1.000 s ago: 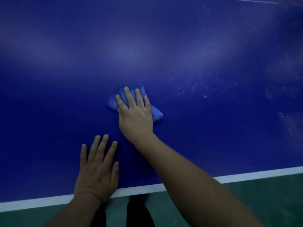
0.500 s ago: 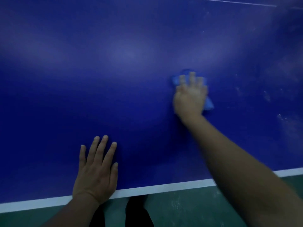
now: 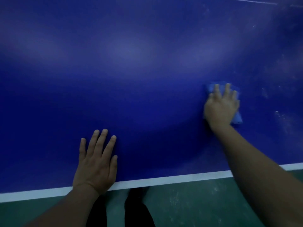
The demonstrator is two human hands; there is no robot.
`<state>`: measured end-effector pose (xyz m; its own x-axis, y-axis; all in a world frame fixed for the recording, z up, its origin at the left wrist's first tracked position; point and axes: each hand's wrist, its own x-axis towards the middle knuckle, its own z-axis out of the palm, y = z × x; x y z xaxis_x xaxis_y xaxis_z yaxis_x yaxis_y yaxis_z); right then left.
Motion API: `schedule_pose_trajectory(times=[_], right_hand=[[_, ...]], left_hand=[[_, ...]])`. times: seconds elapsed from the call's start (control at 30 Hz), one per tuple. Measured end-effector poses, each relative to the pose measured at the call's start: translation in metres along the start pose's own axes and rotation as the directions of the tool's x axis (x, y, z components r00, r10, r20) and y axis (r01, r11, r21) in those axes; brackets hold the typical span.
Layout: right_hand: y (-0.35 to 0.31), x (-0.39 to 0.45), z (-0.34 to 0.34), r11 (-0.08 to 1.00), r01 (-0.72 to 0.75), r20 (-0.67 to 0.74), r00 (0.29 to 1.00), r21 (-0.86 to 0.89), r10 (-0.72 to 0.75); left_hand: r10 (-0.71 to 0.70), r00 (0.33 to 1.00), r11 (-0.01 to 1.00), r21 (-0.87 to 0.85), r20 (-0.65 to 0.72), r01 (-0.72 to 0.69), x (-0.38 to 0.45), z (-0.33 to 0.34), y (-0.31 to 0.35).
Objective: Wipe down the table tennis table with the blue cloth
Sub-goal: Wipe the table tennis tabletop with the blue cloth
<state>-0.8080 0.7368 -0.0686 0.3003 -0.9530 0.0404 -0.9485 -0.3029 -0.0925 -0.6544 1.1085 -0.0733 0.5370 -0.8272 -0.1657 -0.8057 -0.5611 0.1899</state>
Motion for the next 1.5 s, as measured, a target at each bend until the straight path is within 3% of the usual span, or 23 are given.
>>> schedule_pose_trajectory(times=[0.07, 0.17, 0.23, 0.27, 0.33, 0.4, 0.43, 0.47, 0.53, 0.57, 0.63, 0.7, 0.77, 0.8, 0.87, 0.93, 1.0, 1.03, 1.1, 1.2, 1.27, 1.33, 1.5], right_hand=[[-0.042, -0.042, 0.007, 0.951, 0.308, 0.025, 0.951, 0.029, -0.309], [-0.056, -0.111, 0.016, 0.664, 0.744, 0.073, 0.66, 0.073, -0.748], [-0.034, -0.105, 0.011, 0.476, 0.874, 0.11, 0.466, 0.093, -0.878], [-0.023, -0.09, 0.01, 0.47, 0.88, 0.11, 0.462, 0.071, -0.88], [-0.008, -0.053, 0.007, 0.654, 0.757, 0.101, 0.65, 0.008, -0.753], [-0.002, -0.024, 0.003, 0.888, 0.459, 0.096, 0.885, -0.014, -0.456], [-0.009, -0.021, 0.003, 0.951, 0.31, 0.076, 0.948, 0.004, -0.31], [-0.02, -0.028, 0.002, 0.976, 0.217, 0.064, 0.974, 0.018, -0.218], [-0.045, -0.064, 0.007, 0.95, 0.312, 0.049, 0.949, 0.014, -0.312], [-0.056, -0.089, 0.01, 0.885, 0.464, 0.047, 0.884, 0.037, -0.465], [-0.06, -0.144, 0.013, 0.647, 0.756, 0.075, 0.643, 0.094, -0.762], [-0.037, -0.172, 0.01, 0.422, 0.896, 0.091, 0.413, 0.137, -0.906], [-0.005, -0.154, 0.005, 0.341, 0.933, 0.112, 0.329, 0.116, -0.938], [0.008, -0.137, 0.004, 0.395, 0.915, 0.124, 0.383, 0.087, -0.915], [0.027, -0.097, 0.002, 0.654, 0.756, 0.117, 0.646, 0.039, -0.754], [0.029, -0.069, -0.001, 0.891, 0.454, 0.11, 0.884, 0.022, -0.454], [0.007, -0.063, -0.001, 0.979, 0.202, 0.075, 0.976, 0.019, -0.203], [-0.009, -0.066, 0.0, 0.984, 0.178, 0.057, 0.982, 0.009, -0.178], [-0.039, -0.081, 0.004, 0.93, 0.366, 0.036, 0.929, 0.039, -0.367], [-0.053, -0.099, 0.012, 0.616, 0.784, 0.089, 0.61, 0.08, -0.788], [-0.046, -0.08, 0.012, 0.488, 0.868, 0.119, 0.476, 0.097, -0.871], [-0.043, -0.045, 0.011, 0.493, 0.867, 0.125, 0.484, 0.064, -0.866], [-0.063, 0.019, 0.01, 0.795, 0.604, 0.149, 0.782, 0.061, -0.605]], left_hand=[[-0.009, 1.0, 1.0, -0.009, 0.008, 0.009, 0.0, -0.002, 0.002], [-0.019, 1.0, 0.999, -0.026, 0.011, 0.02, 0.0, -0.003, 0.002], [-0.03, 0.999, 0.999, -0.026, 0.019, 0.03, 0.001, -0.004, 0.003], [-0.034, 0.999, 0.999, -0.023, 0.021, 0.035, 0.001, -0.004, 0.002], [-0.032, 0.999, 0.999, -0.028, 0.021, 0.033, 0.0, -0.004, 0.002], [-0.035, 0.999, 0.999, -0.041, 0.013, 0.036, 0.001, -0.004, 0.002], [-0.038, 0.999, 0.998, -0.045, 0.013, 0.039, 0.001, -0.004, 0.002], [-0.04, 0.999, 0.998, -0.05, 0.015, 0.041, 0.0, -0.003, 0.001], [-0.047, 0.999, 0.997, -0.06, 0.015, 0.048, 0.0, -0.003, 0.001], [-0.049, 0.999, 0.997, -0.062, 0.013, 0.049, 0.0, -0.002, 0.0], [-0.047, 0.999, 0.997, -0.066, 0.01, 0.048, -0.001, -0.002, 0.0], [-0.048, 0.999, 0.996, -0.07, 0.006, 0.048, -0.001, -0.002, 0.0], [-0.046, 0.999, 0.996, -0.07, 0.009, 0.047, -0.001, -0.001, 0.0], [-0.049, 0.999, 0.996, -0.068, 0.008, 0.049, -0.001, -0.001, 0.0], [-0.062, 0.998, 0.996, -0.067, 0.007, 0.062, -0.001, -0.002, 0.001], [-0.074, 0.997, 0.995, -0.071, 0.004, 0.074, -0.001, -0.005, 0.004], [-0.084, 0.996, 0.995, -0.058, 0.006, 0.084, 0.0, -0.008, 0.007], [-0.092, 0.996, 0.994, -0.055, -0.005, 0.091, 0.002, -0.011, 0.009], [-0.116, 0.992, 0.991, -0.074, -0.04, 0.112, 0.013, -0.016, 0.012], [-0.124, 0.989, 0.988, -0.104, -0.079, 0.116, 0.045, -0.025, 0.013], [-0.089, 0.991, 0.993, -0.089, -0.097, 0.08, 0.074, -0.031, 0.012], [-0.071, 0.992, 0.995, -0.072, -0.102, 0.064, 0.107, -0.035, 0.012], [-0.063, 0.994, 0.993, -0.104, -0.084, 0.054, 0.191, -0.035, 0.016]])
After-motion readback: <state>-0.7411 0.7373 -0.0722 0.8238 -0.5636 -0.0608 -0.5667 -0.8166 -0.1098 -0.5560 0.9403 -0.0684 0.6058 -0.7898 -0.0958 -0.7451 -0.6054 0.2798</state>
